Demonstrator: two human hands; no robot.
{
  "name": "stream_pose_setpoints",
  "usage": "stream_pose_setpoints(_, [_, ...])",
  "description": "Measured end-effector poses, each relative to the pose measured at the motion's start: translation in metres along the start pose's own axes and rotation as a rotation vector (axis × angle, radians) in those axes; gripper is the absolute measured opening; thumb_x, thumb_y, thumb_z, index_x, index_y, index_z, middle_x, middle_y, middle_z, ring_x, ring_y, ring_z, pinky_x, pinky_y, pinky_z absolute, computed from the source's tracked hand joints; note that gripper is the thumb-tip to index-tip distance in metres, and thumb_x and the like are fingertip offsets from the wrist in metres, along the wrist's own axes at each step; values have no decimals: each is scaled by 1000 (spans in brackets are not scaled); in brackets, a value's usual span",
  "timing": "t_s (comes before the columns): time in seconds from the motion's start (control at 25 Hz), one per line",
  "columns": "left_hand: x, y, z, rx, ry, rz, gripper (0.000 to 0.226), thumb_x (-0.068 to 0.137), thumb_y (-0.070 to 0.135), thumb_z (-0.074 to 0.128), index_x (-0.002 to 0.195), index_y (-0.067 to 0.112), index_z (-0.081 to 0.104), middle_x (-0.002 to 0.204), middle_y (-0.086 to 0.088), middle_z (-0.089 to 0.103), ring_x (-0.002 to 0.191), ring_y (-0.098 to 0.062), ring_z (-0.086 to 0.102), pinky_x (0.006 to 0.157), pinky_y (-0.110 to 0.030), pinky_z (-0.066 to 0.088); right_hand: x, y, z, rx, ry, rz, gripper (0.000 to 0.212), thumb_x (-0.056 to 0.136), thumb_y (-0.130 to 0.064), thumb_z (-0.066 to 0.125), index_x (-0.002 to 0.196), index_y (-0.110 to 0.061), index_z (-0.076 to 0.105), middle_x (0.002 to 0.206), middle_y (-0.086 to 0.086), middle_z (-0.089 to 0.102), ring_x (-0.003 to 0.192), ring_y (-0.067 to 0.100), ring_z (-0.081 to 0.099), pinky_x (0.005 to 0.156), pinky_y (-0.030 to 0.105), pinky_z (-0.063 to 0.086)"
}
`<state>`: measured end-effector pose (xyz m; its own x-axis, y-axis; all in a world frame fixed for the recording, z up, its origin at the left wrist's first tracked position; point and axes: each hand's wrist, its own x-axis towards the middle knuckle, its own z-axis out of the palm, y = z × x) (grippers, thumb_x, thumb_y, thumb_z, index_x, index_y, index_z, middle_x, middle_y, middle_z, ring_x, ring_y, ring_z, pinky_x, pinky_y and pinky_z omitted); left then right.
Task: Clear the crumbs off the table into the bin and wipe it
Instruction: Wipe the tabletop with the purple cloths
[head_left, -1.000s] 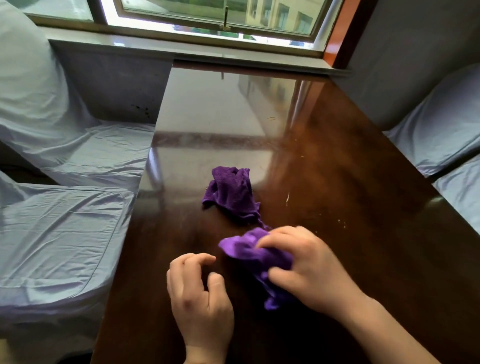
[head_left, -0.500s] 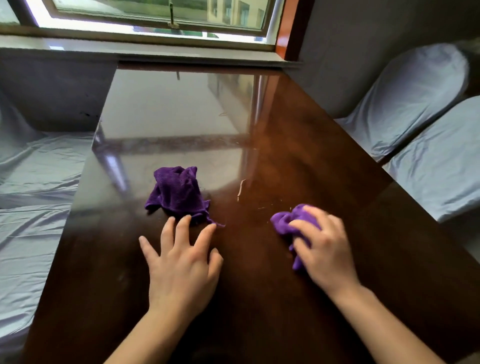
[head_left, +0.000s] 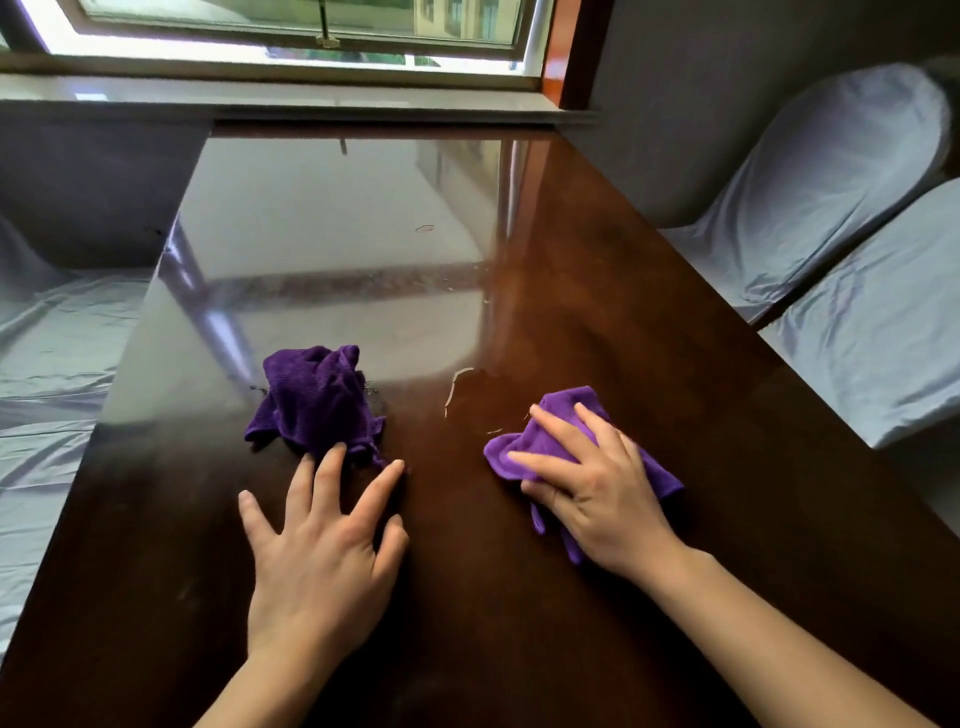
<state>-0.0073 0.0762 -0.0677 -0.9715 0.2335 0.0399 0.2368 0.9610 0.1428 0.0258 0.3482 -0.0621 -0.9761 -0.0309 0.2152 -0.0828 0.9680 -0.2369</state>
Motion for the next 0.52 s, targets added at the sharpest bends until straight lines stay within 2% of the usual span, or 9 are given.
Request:
stream_pose_setpoints(0.08, [-1, 0, 0, -7, 2, 2, 59, 84, 60, 15, 143, 56, 22, 159, -4, 22, 147, -25, 13, 111, -68, 4, -3, 20, -7, -98, -53, -111, 41, 94, -62, 36, 129, -53, 54, 158, -6, 36, 142, 38, 35, 110, 54, 35])
stream_pose_setpoints(0.12, [0, 0, 0, -9, 3, 0, 59, 84, 60, 16, 143, 56, 23, 159, -4, 24, 147, -25, 14, 111, -68, 5, 2, 28, -9, -110, -48, -79, 37, 94, -57, 42, 128, -51, 56, 157, -3, 38, 140, 39, 37, 108, 55, 38])
stream_pose_setpoints(0.24, [-1, 0, 0, -4, 9, -5, 57, 85, 59, 19, 142, 56, 26, 158, -4, 27, 146, -25, 17, 111, -68, 6, 35, 37, -3, -46, 110, 181, 31, 92, -33, 64, 122, -34, 68, 149, 8, 48, 128, 41, 46, 105, 48, 42])
stream_pose_setpoints(0.36, [0, 0, 0, -3, 17, -3, 57, 85, 58, 20, 142, 55, 28, 158, -3, 27, 146, -25, 17, 112, -68, 6, 82, 28, 3, 183, 262, 362, 28, 94, -27, 62, 121, -23, 70, 138, 12, 58, 120, 39, 53, 104, 43, 43])
stream_pose_setpoints(0.44, [0, -1, 1, -3, 21, -1, 57, 85, 59, 18, 142, 56, 25, 159, -2, 24, 147, -24, 14, 112, -67, 4, 91, 12, 6, 240, 200, 357, 27, 94, -30, 61, 119, -22, 71, 136, 9, 60, 127, 37, 51, 107, 44, 39])
stream_pose_setpoints(0.52, [-1, -1, 0, -7, 26, -2, 57, 85, 59, 17, 142, 56, 25, 159, -2, 24, 147, -24, 14, 112, -67, 4, 68, -6, 8, 156, 94, 246, 25, 93, -35, 62, 116, -30, 72, 142, 0, 57, 133, 34, 43, 110, 45, 34])
